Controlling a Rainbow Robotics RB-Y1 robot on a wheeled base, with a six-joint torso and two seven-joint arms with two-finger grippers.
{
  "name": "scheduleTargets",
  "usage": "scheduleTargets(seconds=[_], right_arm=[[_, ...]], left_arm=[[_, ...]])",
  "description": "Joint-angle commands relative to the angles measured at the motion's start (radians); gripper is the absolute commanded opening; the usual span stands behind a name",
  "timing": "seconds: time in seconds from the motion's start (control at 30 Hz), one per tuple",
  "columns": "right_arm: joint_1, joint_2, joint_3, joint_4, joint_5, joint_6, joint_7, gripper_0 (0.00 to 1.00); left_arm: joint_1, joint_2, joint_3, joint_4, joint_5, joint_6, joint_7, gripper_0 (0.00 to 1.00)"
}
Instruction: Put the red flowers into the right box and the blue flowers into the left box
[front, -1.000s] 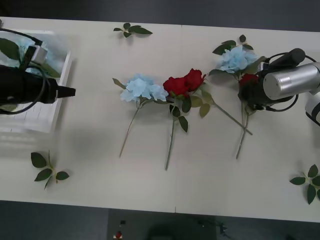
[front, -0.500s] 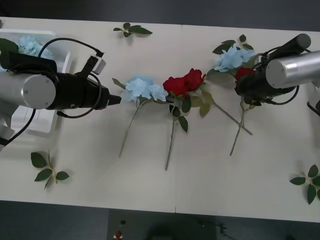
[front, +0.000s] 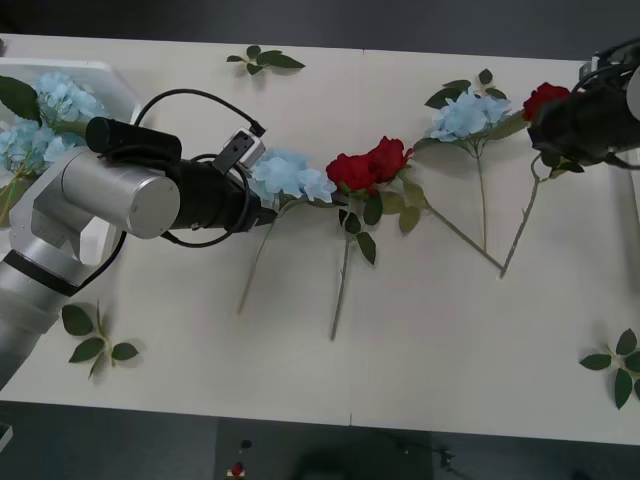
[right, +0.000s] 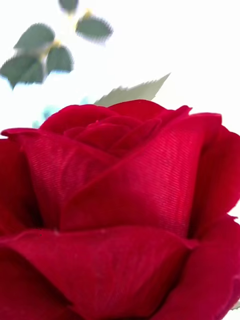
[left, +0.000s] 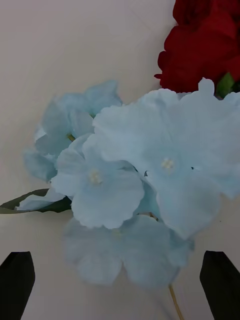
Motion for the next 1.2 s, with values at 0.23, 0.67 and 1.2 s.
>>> scheduleTargets(seconds=[0.23,0.67,1.2], right_arm=[[0.022,-0.240,-0.013,-0.023,-0.014,-0.030,0.315,0.00],[0.235,-0.342,-0.120,0.083,0.136,-0.245,0.462,0.00],[0.257,-0.300,-0.120,0.163,0.261,-0.455,0.444,0.00]], left_arm=[[-0.037,-0.025,-0.086,0.082,-0.021,-0.004,0.039,0.97],[-0.055,-0.076,-0.138,0.099,-0.075,-0.004,0.039,0.92],[-0.065,-0.108,-0.193,0.169,-0.192,-0.043,0.038,0.03]])
